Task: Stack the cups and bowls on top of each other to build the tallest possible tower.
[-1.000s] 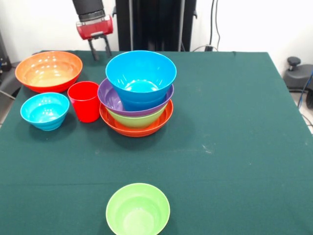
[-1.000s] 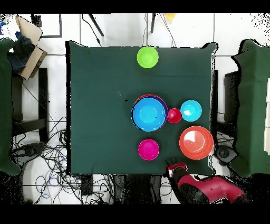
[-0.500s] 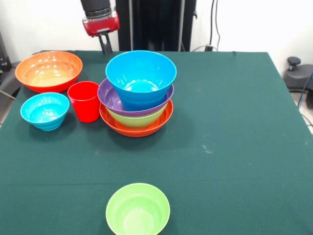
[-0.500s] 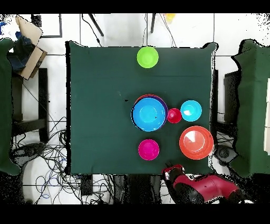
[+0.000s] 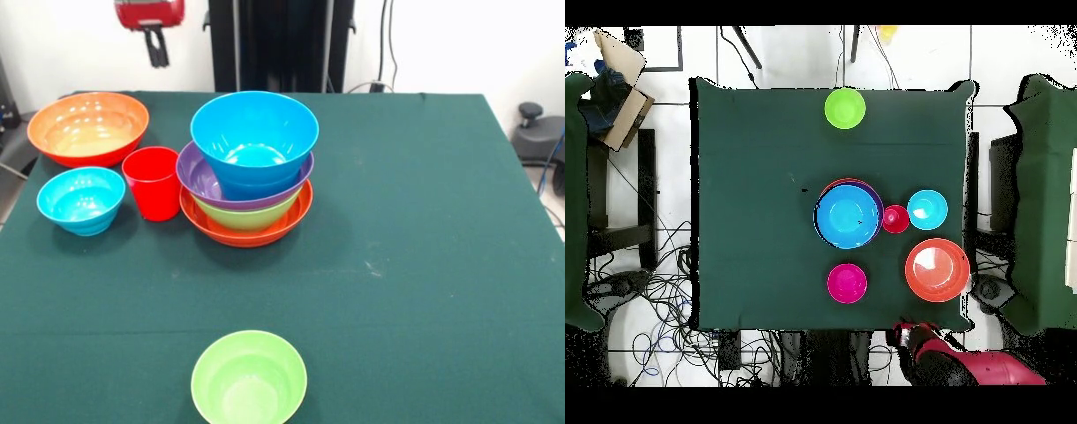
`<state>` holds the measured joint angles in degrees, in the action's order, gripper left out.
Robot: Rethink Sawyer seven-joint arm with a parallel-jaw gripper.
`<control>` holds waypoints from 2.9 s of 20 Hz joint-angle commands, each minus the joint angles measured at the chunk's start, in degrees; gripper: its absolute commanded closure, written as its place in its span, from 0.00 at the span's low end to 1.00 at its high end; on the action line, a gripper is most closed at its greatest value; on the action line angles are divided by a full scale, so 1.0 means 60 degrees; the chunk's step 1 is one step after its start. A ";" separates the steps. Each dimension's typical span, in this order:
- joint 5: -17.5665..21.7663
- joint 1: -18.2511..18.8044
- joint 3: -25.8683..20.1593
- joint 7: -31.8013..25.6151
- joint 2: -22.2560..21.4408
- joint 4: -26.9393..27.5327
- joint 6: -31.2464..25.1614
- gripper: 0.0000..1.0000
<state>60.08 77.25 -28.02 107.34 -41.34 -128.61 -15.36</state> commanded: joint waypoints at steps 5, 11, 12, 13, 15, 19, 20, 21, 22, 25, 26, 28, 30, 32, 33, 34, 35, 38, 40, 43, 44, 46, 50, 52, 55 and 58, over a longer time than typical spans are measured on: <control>0.0509 -0.0126 -0.0802 -0.1641 0.0260 0.0424 -0.0993 1.00; 0.0681 0.0513 -0.1335 -0.3041 0.1512 0.1580 -0.1447 1.00; 0.0645 0.0587 -0.1423 -0.3211 0.1610 0.1684 -0.1537 1.00; 0.0521 0.0709 -0.1586 -0.3510 0.1706 0.1812 -0.1719 1.00; 0.0286 0.0832 -0.1816 -0.3869 0.1758 0.1956 -0.2030 1.00; -0.0008 0.0902 -0.2112 -0.4237 0.1874 0.2282 -0.2511 1.00; -0.0042 0.0928 -0.2172 -0.4313 0.1944 0.2364 -0.2597 1.00; -0.0112 0.0992 -0.2261 -0.4504 0.2101 0.2541 -0.2764 1.00; -0.0156 0.1015 -0.2313 -0.4606 0.2179 0.2646 -0.2862 1.00; -0.0367 0.1100 -0.2492 -0.4905 0.2419 0.3059 -0.3240 1.00; -0.0377 0.1132 -0.2555 -0.4932 0.2458 0.3122 -0.3313 0.00; -0.0470 0.1078 -0.2573 -0.5008 0.2431 0.3180 -0.3482 0.00; -0.0585 0.1066 -0.2629 -0.5001 0.2444 0.3244 -0.3561 0.00; -0.0572 0.1106 -0.2707 -0.5092 0.2501 0.3312 -0.3544 0.00; -0.0544 0.1103 -0.2695 -0.5054 0.2575 0.3358 -0.3526 0.00; -0.0511 0.1113 -0.2708 -0.5067 0.2634 0.3390 -0.3508 0.00; -0.0487 0.1110 -0.2712 -0.5066 0.2720 0.3434 -0.3494 0.00; -0.0427 0.1128 -0.2734 -0.5047 0.2794 0.3469 -0.3461 0.00; -0.0336 0.1117 -0.2718 -0.4973 0.2842 0.3481 -0.3372 0.00; -0.0345 0.1175 -0.2726 -0.4856 0.2766 0.3342 -0.3330 0.00; -0.0385 0.1198 -0.2739 -0.4792 0.2636 0.3234 -0.3346 0.00; -0.0571 0.1203 -0.2757 -0.4491 0.2045 0.2798 -0.3451 0.00; -0.0928 0.1184 -0.2874 -0.4103 0.1205 0.2150 -0.3556 0.00; -0.0977 0.1187 -0.2867 -0.4044 0.1056 0.1999 -0.3532 0.00; -0.1135 0.1184 -0.2922 -0.4059 0.0817 0.1813 -0.3593 0.00; -0.1329 0.1183 -0.2992 -0.4022 0.0474 0.1599 -0.3653 0.00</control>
<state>53.68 85.52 -43.09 95.64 -34.26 -116.24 -32.26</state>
